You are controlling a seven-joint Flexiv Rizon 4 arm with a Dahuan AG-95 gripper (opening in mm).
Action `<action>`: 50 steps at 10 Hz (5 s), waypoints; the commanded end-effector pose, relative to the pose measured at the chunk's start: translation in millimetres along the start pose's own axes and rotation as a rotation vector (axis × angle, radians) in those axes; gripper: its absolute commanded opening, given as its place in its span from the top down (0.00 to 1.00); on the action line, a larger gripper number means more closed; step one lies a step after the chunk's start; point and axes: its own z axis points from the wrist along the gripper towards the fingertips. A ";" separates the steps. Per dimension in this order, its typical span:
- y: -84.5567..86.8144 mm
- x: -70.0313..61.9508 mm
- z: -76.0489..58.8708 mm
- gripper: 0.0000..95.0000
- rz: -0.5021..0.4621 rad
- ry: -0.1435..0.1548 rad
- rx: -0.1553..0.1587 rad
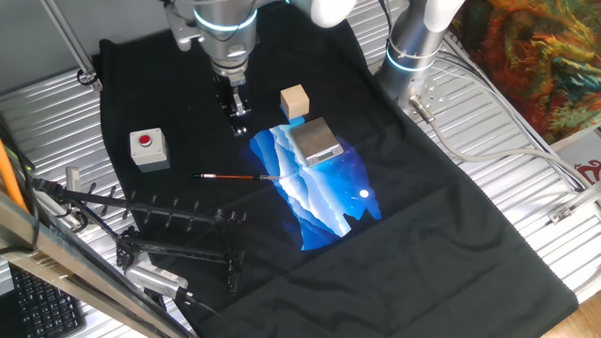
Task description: Place the brush on the pen rack
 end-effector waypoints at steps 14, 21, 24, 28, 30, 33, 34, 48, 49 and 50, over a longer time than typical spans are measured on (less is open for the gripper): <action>0.4 -1.3 1.2 1.00 0.001 -0.001 -0.011; 1.1 -11.3 39.4 1.00 0.040 0.076 0.000; 5.9 -13.2 54.4 1.00 0.064 0.001 -0.010; 5.3 -16.5 71.7 1.00 0.082 -0.016 -0.015; 5.9 -19.8 77.5 1.00 0.090 -0.017 -0.016; 8.5 -29.7 87.1 1.00 0.111 -0.015 -0.017; 9.2 -32.1 88.0 1.00 0.113 -0.014 -0.016; 20.9 -51.7 136.7 1.00 0.173 -0.029 -0.008; 21.0 -51.5 137.5 1.00 0.173 -0.031 -0.009; 21.0 -51.5 137.7 1.00 0.173 -0.030 -0.009</action>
